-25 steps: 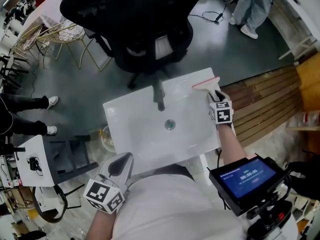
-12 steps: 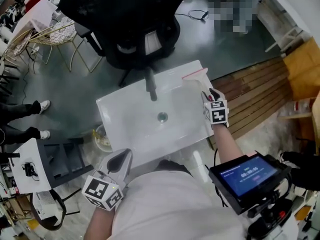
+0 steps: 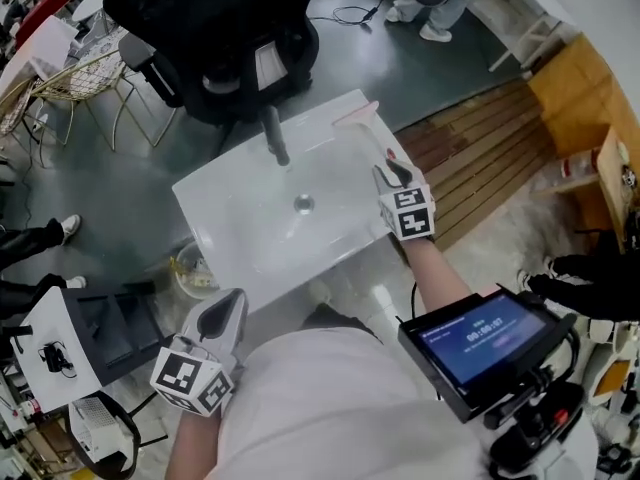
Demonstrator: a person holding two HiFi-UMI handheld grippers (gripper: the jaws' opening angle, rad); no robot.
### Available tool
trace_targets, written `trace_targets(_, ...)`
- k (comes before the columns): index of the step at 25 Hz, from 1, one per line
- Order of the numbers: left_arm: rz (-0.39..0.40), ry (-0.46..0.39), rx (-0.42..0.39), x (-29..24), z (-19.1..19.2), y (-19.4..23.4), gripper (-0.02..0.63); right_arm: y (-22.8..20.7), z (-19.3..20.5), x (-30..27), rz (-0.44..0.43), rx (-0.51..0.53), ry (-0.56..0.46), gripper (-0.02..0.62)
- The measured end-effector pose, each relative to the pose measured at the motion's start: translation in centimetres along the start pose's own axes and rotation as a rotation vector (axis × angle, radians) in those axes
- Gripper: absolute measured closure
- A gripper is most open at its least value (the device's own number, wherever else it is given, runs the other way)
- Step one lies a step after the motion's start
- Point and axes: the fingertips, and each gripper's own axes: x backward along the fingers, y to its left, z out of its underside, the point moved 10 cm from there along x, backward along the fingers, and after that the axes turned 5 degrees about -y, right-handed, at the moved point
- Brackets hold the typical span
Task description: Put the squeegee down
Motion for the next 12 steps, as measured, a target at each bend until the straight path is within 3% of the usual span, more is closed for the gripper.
trace_targets(8,0.041,-0.006,-0.01,5.4,2.3,0.2,0.598,7.1,-1.1,6.9,-0.029,0.016,-0.032,0.589)
trace_targets(12,0.062,-0.022,-0.024,8.3,3.3,0.1,0.598,11.1,-1.9,10.2,-0.062,0.03,-0.053,0.594)
